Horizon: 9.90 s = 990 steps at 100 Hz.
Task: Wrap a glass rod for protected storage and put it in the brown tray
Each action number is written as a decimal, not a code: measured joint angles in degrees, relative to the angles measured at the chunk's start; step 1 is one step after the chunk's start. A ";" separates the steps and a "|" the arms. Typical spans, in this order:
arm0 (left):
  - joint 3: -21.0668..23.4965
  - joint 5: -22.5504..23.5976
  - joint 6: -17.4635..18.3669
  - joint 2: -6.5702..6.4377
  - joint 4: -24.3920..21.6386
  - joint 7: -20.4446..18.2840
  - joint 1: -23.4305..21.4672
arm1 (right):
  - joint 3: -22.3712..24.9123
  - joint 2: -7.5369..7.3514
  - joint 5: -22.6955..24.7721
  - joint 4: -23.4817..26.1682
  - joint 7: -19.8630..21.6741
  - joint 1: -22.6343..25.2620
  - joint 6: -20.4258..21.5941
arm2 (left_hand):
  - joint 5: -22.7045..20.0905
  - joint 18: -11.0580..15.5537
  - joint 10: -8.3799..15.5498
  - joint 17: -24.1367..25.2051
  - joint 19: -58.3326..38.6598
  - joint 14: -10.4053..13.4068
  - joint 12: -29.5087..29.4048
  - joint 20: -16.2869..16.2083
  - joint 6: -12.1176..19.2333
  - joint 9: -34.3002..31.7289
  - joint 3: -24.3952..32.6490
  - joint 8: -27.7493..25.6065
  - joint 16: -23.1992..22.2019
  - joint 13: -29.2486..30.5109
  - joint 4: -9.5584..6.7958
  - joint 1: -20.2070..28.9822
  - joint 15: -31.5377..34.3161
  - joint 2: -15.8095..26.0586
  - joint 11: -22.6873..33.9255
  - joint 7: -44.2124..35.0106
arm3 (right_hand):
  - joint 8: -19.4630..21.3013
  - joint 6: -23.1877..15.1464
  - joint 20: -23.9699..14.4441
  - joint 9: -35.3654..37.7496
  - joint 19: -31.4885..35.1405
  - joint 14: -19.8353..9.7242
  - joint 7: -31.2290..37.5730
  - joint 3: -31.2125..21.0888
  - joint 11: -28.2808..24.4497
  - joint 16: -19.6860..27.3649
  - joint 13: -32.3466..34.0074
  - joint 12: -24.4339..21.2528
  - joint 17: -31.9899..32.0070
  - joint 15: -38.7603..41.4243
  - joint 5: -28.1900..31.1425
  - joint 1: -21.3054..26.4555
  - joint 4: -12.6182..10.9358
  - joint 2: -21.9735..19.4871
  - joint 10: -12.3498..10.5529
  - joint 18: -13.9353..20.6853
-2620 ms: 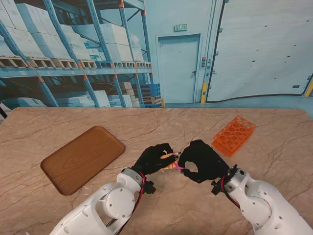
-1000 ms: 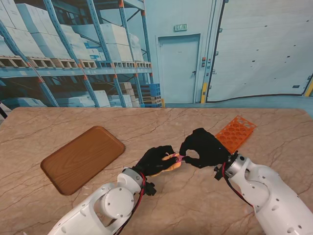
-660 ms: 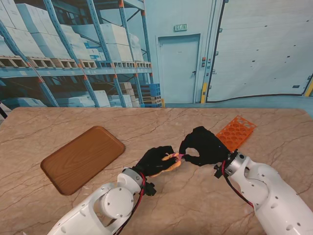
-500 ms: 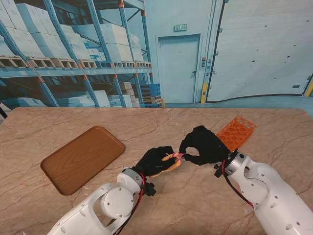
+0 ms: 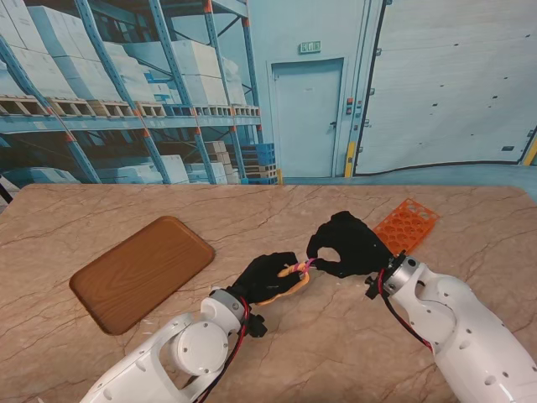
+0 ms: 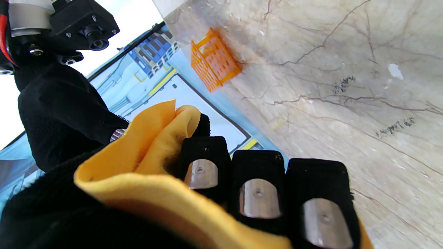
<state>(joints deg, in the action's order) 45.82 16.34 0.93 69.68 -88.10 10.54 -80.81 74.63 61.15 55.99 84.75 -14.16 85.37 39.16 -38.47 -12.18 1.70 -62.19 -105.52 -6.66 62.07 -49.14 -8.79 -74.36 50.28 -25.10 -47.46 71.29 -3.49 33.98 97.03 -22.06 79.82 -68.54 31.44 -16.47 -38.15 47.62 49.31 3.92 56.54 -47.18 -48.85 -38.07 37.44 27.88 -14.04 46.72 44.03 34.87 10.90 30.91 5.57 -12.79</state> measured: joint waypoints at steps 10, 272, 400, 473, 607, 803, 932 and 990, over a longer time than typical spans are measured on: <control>-0.08 -0.02 0.00 0.00 -0.10 -0.09 0.00 | -0.18 0.00 -0.20 -0.17 0.12 -0.28 -0.11 | 0.00 0.02 0.03 0.00 0.00 0.02 0.00 0.00 0.00 0.00 0.00 0.00 0.00 0.00 -0.56 0.01 0.02 -0.02 0.01 -0.01 | 0.00 -0.47 0.01 0.00 0.24 0.00 -0.48 0.11 0.00 0.00 0.01 0.00 -0.22 0.00 -0.03 0.00 0.00 -0.01 -0.01 0.00; -0.47 -0.46 0.14 -0.28 -0.38 -0.98 -0.02 | -3.38 1.05 -38.21 -1.10 22.89 -1.31 -19.26 | 0.12 0.21 0.73 -0.05 -0.01 0.21 0.02 -0.73 -3.32 -0.11 1.35 -1.32 0.01 0.01 -2.02 0.73 0.62 0.68 0.08 -0.12 | -2.21 -4.42 -1.21 -5.26 -0.30 0.21 -0.44 0.61 3.56 0.81 -0.76 -0.06 -0.55 -3.49 -7.30 2.92 0.74 -0.33 1.20 0.08; -0.61 0.34 0.90 -0.23 -0.43 -0.71 0.09 | -4.74 2.30 -40.44 -1.04 18.48 0.43 -18.47 | 0.90 2.05 2.92 -0.06 -0.01 1.68 0.67 -0.79 -2.84 -0.40 -18.02 -4.67 0.01 0.02 1.71 -4.09 0.63 1.17 0.08 8.11 | -2.93 -2.95 -1.25 -8.71 -0.30 0.14 1.43 -8.45 3.54 0.76 -0.77 -1.06 -0.57 -3.48 -4.07 -0.57 -0.60 5.06 1.61 0.08; -0.31 -0.87 -1.80 0.14 -0.81 -0.09 -0.33 | -4.00 2.37 -36.22 0.18 16.02 2.40 -15.17 | -1.28 0.89 1.97 -0.05 -0.01 0.63 1.27 -0.79 -3.49 0.09 -39.77 -7.16 -0.65 0.02 2.23 1.17 0.63 22.89 0.09 9.49 | -3.00 -0.09 -1.26 -9.24 -0.30 0.14 -0.51 -8.29 3.62 0.76 -0.77 -1.08 -0.57 -3.48 -5.85 -1.23 -0.77 10.52 1.61 0.08; 0.44 -4.44 1.81 0.29 -0.67 -0.60 -0.67 | -1.78 2.36 -25.09 0.56 10.34 4.00 -13.80 | 14.36 0.73 -1.34 -0.06 -0.01 0.22 0.70 -0.57 -3.34 5.84 -2.38 -1.29 -0.70 0.02 -32.39 -13.62 0.63 19.10 -2.05 24.68 | 0.29 5.72 -1.27 -17.26 -0.51 -0.15 -14.01 -7.83 5.76 0.76 -2.10 -1.47 -0.54 -3.36 -18.97 -4.26 -5.12 11.41 1.59 0.63; 2.19 -3.27 4.93 0.29 -0.26 0.83 -1.28 | -4.62 3.18 -25.34 2.24 6.69 2.86 -10.73 | 17.92 2.24 0.75 -0.13 -0.02 1.49 -0.39 -1.44 -4.95 6.32 -17.63 -20.18 -2.79 0.02 -3.08 -9.37 -0.23 6.56 -4.14 3.17 | -7.19 -6.75 -1.71 -8.61 1.32 -0.27 -0.55 -6.43 2.86 0.04 0.20 -1.51 -1.98 -0.58 -3.61 3.24 -0.25 5.18 0.94 0.70; 2.45 -6.77 5.07 0.41 -1.02 -0.19 -1.64 | 1.48 2.76 -17.70 6.50 2.88 7.86 -11.79 | 17.43 1.35 -2.72 -0.13 -0.02 0.50 -0.51 -2.16 -4.80 6.90 9.04 -9.21 -3.50 0.02 -27.81 -11.99 -0.23 6.53 -4.16 7.90 | 1.33 2.11 -1.20 -14.84 1.32 -0.61 -11.71 -11.11 5.12 0.04 0.12 -1.58 -1.96 -2.14 -10.65 -1.99 -5.30 9.16 0.89 0.71; 9.09 3.83 7.46 0.11 -2.40 3.43 -3.35 | 1.15 4.23 -24.40 6.58 0.92 7.98 -13.41 | 10.91 1.38 -2.04 -0.13 -0.02 0.50 -0.81 -2.58 -3.37 6.79 -7.39 -10.15 -3.53 0.02 4.42 5.65 -0.23 1.88 -4.29 1.33 | 0.00 4.38 -1.20 -14.70 0.12 -0.19 -13.12 -6.41 5.27 0.04 -1.66 -1.58 -0.58 -3.72 -11.50 -7.77 -5.31 7.97 1.17 0.72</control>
<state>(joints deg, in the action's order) 54.91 20.17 8.39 69.79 -90.51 13.97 -84.16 75.78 65.38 31.60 91.33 -13.24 93.36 25.75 -27.56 -10.80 -0.35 -62.32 -105.54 -6.16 61.27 -51.73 -12.16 -67.57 42.88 -35.25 -50.99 71.32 0.93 39.63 96.79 -20.18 75.53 -67.21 31.44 -12.09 -39.35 32.92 49.42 3.73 43.42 -53.59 -43.58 -38.03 35.79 26.29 -14.62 42.99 32.53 27.09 5.59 38.88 6.74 -12.08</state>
